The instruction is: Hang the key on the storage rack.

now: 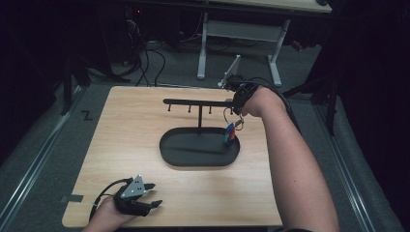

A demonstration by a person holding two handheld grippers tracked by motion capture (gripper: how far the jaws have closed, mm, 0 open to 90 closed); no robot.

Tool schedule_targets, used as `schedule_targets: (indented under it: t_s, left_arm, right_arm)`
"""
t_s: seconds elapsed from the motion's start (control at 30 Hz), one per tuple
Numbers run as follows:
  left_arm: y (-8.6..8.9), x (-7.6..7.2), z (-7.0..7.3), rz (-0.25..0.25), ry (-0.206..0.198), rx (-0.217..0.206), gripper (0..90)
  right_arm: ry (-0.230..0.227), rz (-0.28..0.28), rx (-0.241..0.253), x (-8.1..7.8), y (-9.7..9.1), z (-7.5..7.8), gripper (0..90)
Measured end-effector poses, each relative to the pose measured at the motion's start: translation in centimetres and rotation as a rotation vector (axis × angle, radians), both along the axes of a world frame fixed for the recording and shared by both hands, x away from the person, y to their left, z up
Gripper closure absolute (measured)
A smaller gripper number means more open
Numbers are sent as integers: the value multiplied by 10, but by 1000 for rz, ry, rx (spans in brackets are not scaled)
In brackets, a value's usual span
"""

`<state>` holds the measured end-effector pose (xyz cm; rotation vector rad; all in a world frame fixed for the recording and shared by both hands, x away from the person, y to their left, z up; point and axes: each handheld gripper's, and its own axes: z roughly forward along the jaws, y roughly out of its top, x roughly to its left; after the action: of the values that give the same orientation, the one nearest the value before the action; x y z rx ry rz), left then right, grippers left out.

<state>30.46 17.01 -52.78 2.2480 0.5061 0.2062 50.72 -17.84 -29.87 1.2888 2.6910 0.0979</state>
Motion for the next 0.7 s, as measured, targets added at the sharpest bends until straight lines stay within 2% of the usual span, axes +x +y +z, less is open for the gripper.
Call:
schedule_targets:
  t_s: [0.1,0.17,0.7]
  left_arm:
    - [0,0,0,0,1,1,362]
    - [0,0,0,1,-2,-2,362]
    - [-1,-1,0,-5,-2,1,362]
  right_arm:
    - [0,0,1,0,0,-1,863]
    - [-15,-7,12,1,1,2,817]
    - [-48,-23,21,-10,-5,8,795]
